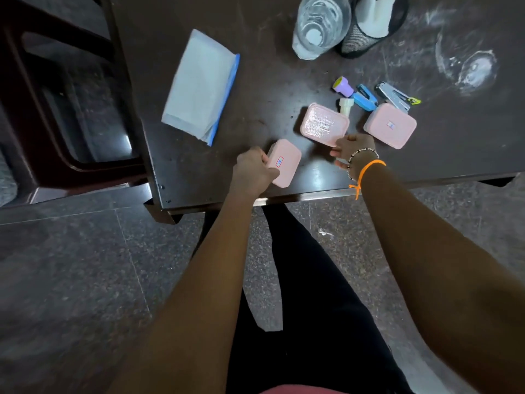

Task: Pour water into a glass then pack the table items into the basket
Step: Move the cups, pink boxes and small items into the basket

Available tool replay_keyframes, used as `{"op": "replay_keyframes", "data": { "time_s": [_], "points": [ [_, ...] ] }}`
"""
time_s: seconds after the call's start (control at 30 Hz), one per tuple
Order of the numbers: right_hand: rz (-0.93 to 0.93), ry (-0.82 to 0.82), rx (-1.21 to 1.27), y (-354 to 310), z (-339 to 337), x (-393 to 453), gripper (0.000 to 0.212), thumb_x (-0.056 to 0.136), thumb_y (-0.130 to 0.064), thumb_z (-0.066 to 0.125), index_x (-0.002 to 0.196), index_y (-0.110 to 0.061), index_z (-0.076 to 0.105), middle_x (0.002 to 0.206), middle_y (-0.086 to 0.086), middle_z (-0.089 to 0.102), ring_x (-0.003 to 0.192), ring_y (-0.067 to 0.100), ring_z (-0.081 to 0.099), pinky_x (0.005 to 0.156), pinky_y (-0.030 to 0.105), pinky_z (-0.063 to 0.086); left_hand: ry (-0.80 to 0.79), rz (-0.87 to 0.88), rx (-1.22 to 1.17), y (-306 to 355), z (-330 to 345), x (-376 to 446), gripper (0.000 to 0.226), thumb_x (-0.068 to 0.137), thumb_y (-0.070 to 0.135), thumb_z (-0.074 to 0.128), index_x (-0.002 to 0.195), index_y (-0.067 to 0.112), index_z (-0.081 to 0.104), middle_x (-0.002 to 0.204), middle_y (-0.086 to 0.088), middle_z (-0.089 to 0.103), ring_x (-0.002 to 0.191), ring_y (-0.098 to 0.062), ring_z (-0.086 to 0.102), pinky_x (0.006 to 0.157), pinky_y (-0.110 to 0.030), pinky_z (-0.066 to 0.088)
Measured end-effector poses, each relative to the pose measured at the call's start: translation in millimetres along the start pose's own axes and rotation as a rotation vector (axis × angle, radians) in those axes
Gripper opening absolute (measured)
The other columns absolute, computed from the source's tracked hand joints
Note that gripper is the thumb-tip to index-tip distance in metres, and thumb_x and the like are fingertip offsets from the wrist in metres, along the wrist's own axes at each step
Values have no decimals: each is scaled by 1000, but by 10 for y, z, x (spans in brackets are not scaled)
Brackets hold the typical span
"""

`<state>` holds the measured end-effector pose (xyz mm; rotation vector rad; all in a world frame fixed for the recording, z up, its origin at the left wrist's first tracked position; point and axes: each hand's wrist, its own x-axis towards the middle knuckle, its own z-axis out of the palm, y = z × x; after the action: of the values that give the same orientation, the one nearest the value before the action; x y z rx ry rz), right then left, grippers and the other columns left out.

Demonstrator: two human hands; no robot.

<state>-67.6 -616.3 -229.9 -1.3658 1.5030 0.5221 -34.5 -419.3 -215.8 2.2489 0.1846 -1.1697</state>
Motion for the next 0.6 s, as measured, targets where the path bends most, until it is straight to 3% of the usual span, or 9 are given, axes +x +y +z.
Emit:
{"op": "replay_keyframes", "data": {
  "time_s": [0.07, 0.2, 0.37, 0.5, 0.6],
  "points": [
    [-2, -22, 50, -10, 88, -94, 31, 96, -4, 41, 69, -19, 38, 66, 5, 49, 30, -1, 53, 49, 22, 44, 36, -18, -36, -131, -130, -49, 22, 70, 16, 68, 90, 9, 60, 96, -13, 68, 90, -29, 63, 77, -29, 47],
    [-15, -113, 198, 47, 413, -444, 31, 95, 2, 38, 70, -16, 40, 69, 8, 49, 60, 14, 52, 63, 25, 47, 134, -103, -173, -471, -460, -171, 16, 70, 18, 67, 84, 14, 60, 92, -9, 68, 88, -25, 64, 78, -32, 54],
    [-92, -297, 418, 32, 1129, -1121, 23, 94, 0, 45, 77, -15, 47, 72, 8, 50, 66, 19, 55, 70, 30, 55, 335, -188, -494, -907, -1111, -410, 17, 73, 10, 59, 69, 23, 49, 70, 9, 54, 77, -17, 57, 72, -38, 59],
    [-158, -503, 424, -173, 1756, -1660, 21, 94, -2, 46, 81, -16, 53, 77, 6, 56, 67, 16, 60, 68, 26, 59, 483, -130, -887, -1222, -1785, -692, 26, 80, -2, 51, 71, 22, 48, 78, -1, 55, 78, -17, 58, 58, -28, 58],
    [-233, -606, 347, -396, 2251, -2031, 22, 93, 2, 47, 80, -14, 56, 64, 0, 66, 56, 10, 65, 66, 22, 59, 614, -79, -1127, -1453, -2332, -855, 24, 83, -7, 46, 76, 17, 46, 82, -2, 59, 75, -10, 59, 55, -17, 54]
  ]
}}
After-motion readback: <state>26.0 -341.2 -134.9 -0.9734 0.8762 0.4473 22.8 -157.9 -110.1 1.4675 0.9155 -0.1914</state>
